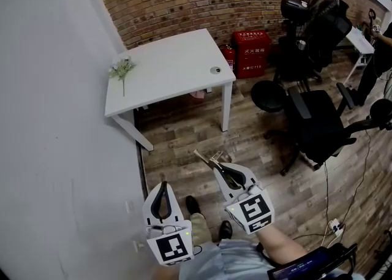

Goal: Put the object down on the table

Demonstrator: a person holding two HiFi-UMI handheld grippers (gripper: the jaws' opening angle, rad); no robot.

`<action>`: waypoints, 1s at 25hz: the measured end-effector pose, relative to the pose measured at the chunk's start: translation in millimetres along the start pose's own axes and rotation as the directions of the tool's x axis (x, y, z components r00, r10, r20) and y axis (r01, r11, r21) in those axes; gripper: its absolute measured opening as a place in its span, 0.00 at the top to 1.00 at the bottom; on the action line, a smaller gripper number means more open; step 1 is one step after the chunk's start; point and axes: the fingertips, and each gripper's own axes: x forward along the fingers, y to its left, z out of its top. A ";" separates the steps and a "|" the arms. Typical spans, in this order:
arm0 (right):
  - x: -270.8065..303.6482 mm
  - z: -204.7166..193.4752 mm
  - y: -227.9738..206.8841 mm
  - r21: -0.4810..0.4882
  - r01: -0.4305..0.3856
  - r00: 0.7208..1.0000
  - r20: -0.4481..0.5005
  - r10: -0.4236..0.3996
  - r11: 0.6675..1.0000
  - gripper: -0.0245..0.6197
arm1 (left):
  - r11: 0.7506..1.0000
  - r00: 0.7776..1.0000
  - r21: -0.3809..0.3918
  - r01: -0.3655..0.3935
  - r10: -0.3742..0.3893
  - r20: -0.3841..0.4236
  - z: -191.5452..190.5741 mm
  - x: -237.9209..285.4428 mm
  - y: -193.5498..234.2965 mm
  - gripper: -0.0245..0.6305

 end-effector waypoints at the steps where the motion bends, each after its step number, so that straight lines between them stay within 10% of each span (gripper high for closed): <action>1: 4.0 -1.2 -0.6 0.000 -0.002 1.000 -0.004 0.002 1.000 0.92 | 1.000 1.000 -0.005 -0.002 0.002 -0.004 -1.5 3.2 2.2 0.95; 25: 231.0 52.2 -48.1 -0.027 0.060 0.998 -0.029 -0.061 0.998 0.92 | 0.999 0.999 -0.029 0.036 -0.035 0.030 3.0 208.5 147.5 0.95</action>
